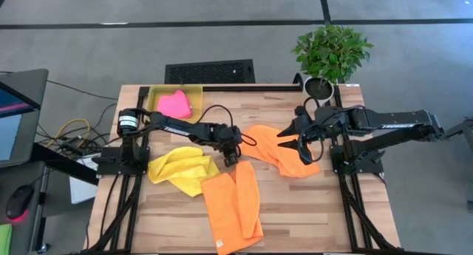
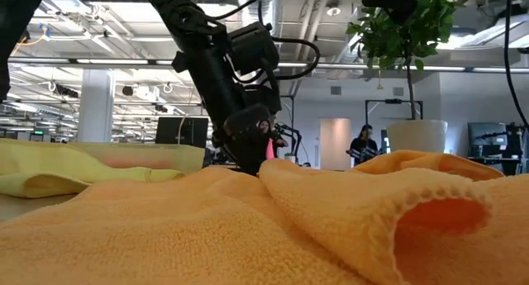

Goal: Fold microfiber towels
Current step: Fold the right orange microfiber cloth

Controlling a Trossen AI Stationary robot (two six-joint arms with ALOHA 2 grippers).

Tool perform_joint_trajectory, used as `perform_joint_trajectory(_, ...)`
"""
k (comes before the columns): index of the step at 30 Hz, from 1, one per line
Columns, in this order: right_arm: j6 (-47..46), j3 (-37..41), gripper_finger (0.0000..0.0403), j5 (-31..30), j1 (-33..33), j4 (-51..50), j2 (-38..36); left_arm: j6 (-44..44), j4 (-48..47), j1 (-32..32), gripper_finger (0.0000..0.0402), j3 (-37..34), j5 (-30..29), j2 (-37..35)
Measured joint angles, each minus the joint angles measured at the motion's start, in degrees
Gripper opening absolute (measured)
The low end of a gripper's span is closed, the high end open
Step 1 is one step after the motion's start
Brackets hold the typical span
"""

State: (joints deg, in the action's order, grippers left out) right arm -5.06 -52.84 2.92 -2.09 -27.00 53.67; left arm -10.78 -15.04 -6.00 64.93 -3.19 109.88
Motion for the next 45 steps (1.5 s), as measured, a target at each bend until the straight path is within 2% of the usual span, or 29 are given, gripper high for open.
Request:
perform_joint_trajectory(6, 3.67, -0.02, 0.0182, 0.04, -0.02, -0.04, 2.2, 1.11, -6.12, 0.0, 0.0002, 2.11, 1.36, -3.41)
perform_joint_trajectory(12, 11.64, 0.0, 0.0182, 0.04, 0.04, -0.43, 7.01, 12.43, -23.19, 0.56, 0.0001, 9.94, 1.2, -8.16)
perform_joint_trajectory(16, 12.04, 0.0, 0.0182, 0.11, 0.45, -0.02, 10.02, 17.93, -38.73, 0.74, 0.0, 19.2, -0.68, -9.53)
perform_joint_trajectory(20, 12.13, 0.0, 0.0182, 0.15, 1.05, 2.18, 11.66, 23.28, -55.52, 0.64, 0.0, 33.16, -2.85, -9.63)
perform_joint_trajectory(25, 14.47, 0.0, 0.0182, 0.05, 1.65, 7.56, 12.77, 31.38, -68.68, 1.59, 0.0, 47.15, -6.14, -9.48)
perform_joint_trajectory(28, 14.69, 0.0, 0.0182, 0.13, 2.35, 10.18, 13.23, 32.12, -75.03, 2.64, 0.0, 53.75, -4.59, -9.61)
perform_joint_trajectory(33, 19.73, 0.04, 0.0182, 0.94, 2.66, 16.21, 14.35, 28.23, -74.99, 6.28, 0.0, 56.7, 5.7, -9.54)
perform_joint_trajectory(36, 23.36, -0.27, 0.0182, 6.27, 2.62, 22.66, 16.58, 28.67, -74.81, 9.24, 0.0, 55.64, 6.19, -9.08)
perform_joint_trajectory(40, 23.64, -0.03, 0.0182, 13.82, 4.35, 26.08, 21.09, 28.01, -74.76, 11.7, 0.0, 54.64, 5.76, -7.21)
perform_joint_trajectory(42, 23.09, -0.05, 0.0182, 16.31, 5.54, 27.3, 23.03, 24.26, -74.49, 12.27, 0.0, 54.75, 5.78, -5.99)
perform_joint_trajectory(45, 22.75, -0.02, 0.0182, 16.92, 6.67, 28.71, 25.43, 16.58, -73.29, 12.05, 0.0, 54.66, 6.18, -4.42)
